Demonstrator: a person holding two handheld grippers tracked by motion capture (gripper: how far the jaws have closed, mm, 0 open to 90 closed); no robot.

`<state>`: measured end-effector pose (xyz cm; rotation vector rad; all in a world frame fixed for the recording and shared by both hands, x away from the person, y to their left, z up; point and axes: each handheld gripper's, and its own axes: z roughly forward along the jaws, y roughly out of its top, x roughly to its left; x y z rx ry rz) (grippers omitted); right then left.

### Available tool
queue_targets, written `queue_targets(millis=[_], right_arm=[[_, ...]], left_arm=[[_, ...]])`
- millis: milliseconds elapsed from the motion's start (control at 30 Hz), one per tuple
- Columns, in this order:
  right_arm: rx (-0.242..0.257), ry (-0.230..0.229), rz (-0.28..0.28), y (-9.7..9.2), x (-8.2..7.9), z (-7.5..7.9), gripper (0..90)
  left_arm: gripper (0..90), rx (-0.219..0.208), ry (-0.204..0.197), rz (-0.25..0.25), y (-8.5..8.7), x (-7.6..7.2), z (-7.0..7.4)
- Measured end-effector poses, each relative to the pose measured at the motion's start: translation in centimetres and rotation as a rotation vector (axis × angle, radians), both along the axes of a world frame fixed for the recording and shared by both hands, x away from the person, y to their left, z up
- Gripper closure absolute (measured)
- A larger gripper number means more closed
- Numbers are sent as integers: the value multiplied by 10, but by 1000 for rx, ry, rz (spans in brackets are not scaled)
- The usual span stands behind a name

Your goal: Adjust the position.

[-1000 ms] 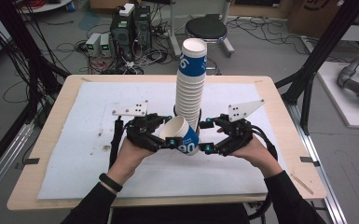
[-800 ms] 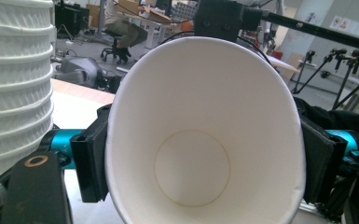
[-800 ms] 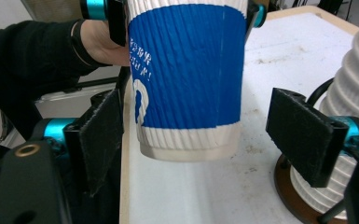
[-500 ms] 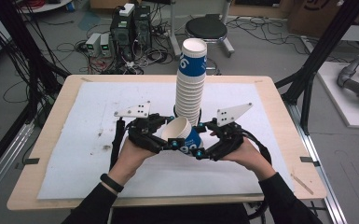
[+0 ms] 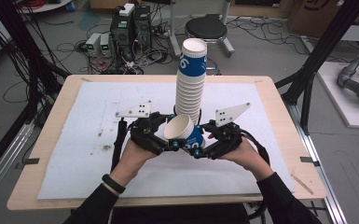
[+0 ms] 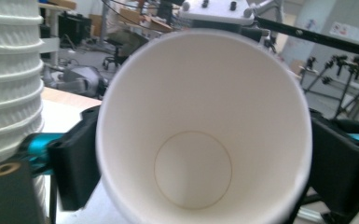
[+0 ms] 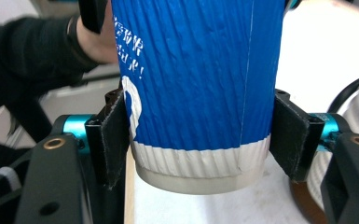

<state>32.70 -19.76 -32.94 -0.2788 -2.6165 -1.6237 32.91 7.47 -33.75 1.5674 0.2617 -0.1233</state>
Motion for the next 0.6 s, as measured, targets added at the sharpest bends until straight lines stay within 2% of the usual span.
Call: queue_targets(millis=[167,267,400,500,533,600], right_arm=[[124,37,-22,-8,3,1,299],[128,26,-20,-7,2,1,299],[126,-11,-22,-2,-2,0,299],[119,-18,-25,2,-3,-1,299],[115,-13,-25,3,-2,-2,299],[100,-15,-24,3,-3,-2,294]], left_arm=[[94,-66,17,-18,3,1,0],[95,-75,0,-7,4,0,2],[105,-95,16,-8,4,3,2],[177,-116,6,-28,5,3,2],[208,-106,-6,-23,4,2,3],[211,-81,-14,-20,4,2,4]])
